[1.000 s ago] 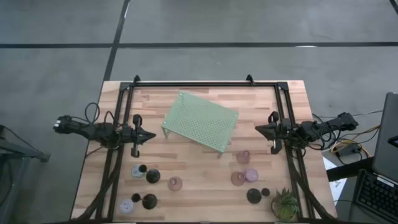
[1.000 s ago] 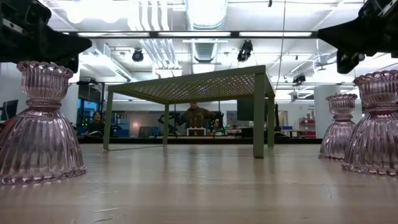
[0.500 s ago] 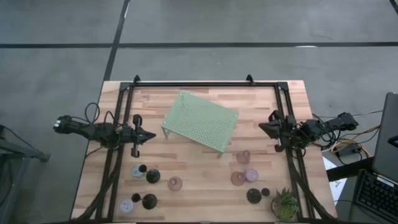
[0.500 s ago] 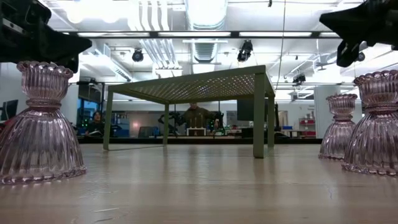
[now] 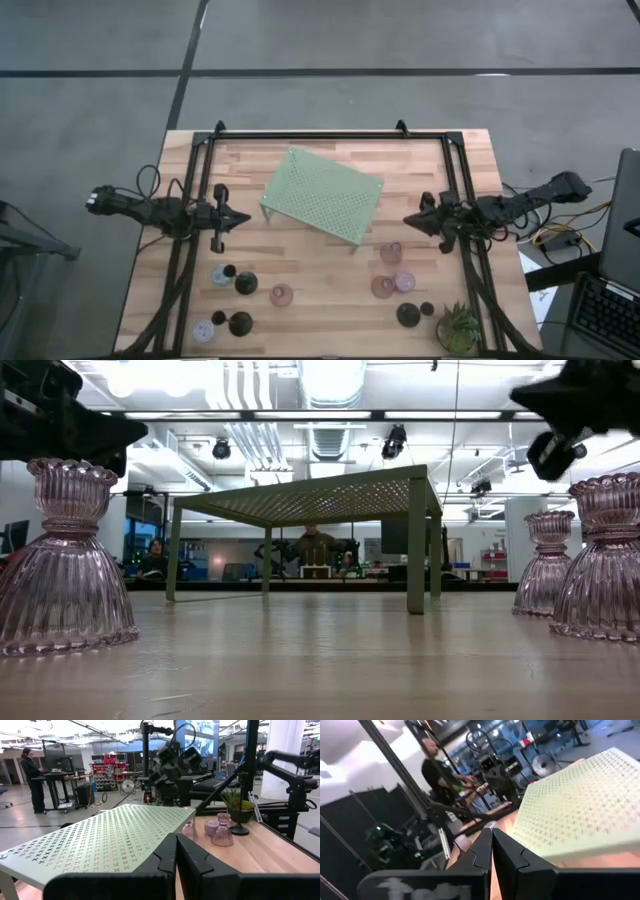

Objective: Pick & Place candle stick holders
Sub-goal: Put the top purple candle holder on the shelf

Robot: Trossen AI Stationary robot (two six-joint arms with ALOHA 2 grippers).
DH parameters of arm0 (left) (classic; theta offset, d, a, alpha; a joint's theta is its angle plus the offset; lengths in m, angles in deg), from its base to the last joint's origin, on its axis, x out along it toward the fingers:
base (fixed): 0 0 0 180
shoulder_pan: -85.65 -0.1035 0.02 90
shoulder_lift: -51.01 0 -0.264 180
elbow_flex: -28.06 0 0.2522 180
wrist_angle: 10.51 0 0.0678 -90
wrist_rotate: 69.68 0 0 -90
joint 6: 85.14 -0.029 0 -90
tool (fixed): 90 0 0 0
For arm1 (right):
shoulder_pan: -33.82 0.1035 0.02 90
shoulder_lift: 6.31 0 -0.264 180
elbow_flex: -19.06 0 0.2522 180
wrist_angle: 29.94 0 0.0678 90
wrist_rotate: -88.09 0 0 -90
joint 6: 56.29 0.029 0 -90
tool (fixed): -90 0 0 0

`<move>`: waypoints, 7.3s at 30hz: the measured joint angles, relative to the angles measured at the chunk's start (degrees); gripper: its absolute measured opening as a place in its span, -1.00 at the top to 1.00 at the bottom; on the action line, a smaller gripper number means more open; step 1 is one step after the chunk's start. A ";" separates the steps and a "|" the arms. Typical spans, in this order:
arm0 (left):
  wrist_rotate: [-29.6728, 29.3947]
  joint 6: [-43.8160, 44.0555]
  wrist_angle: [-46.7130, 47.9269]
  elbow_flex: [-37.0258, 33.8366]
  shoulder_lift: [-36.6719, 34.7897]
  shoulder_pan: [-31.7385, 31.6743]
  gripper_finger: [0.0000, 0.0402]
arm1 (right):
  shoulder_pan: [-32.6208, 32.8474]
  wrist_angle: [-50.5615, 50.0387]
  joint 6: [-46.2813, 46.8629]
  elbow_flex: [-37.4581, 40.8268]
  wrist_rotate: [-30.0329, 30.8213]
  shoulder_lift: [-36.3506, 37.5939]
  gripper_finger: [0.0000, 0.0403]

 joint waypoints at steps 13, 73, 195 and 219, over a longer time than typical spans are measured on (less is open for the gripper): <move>0.00 0.00 0.00 0.00 0.00 -0.02 0.94 | 0.04 -56.52 11.62 -32.53 0.13 -25.85 0.40; 0.00 0.02 0.00 0.00 0.26 -0.02 0.94 | 1.16 -62.42 8.59 -39.36 -3.06 -55.20 0.09; 0.00 0.01 -0.01 0.00 0.31 -0.04 0.94 | -35.04 -83.25 -16.66 -78.95 -24.48 -60.97 0.88; 0.00 0.02 0.00 0.00 0.31 -0.04 0.94 | -39.75 -82.98 -13.66 -79.03 -27.98 -65.45 0.88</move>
